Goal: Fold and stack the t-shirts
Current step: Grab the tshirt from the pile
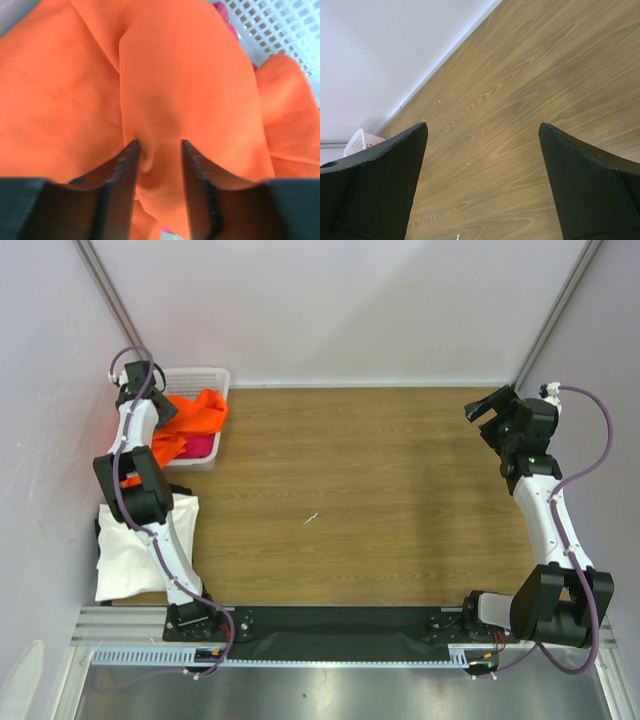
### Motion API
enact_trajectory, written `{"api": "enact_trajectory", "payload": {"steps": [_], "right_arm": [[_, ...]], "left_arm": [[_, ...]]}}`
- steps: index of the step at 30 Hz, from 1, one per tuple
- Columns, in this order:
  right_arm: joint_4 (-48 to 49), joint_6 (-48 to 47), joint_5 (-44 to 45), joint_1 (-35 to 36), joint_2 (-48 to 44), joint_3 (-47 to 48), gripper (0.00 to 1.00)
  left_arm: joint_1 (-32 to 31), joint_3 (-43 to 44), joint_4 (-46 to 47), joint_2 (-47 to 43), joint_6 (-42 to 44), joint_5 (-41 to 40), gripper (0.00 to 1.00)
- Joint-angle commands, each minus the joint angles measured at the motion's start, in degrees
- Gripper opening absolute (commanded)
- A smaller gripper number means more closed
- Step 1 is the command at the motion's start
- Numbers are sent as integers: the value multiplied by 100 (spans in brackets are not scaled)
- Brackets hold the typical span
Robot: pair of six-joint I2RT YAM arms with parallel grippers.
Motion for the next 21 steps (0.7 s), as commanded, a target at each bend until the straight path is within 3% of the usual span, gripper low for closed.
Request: {"api": "enact_trajectory", "payload": {"steps": [1,4,5,12,17,21], "right_arm": [[-49,77,137,39,-222,33,100],[-146,25,216,39,-354,68,100],[-164,-28,234,39,-415,77,100],[-270,-99,322,39,-688,86,100],[-146,-90,147,48,-680,86,100],[-32,-134,50,65,-671,59,100]], "left_arm": [[16,-4,305,12,4,12,37],[34,14,261,83,21,30,19],[34,14,252,83,39,21,0],[-10,-275,630,-751,223,136,0],[-545,-566,850,-1953,513,-356,0],[-1099,-322,762,-2562,986,-863,0]]}}
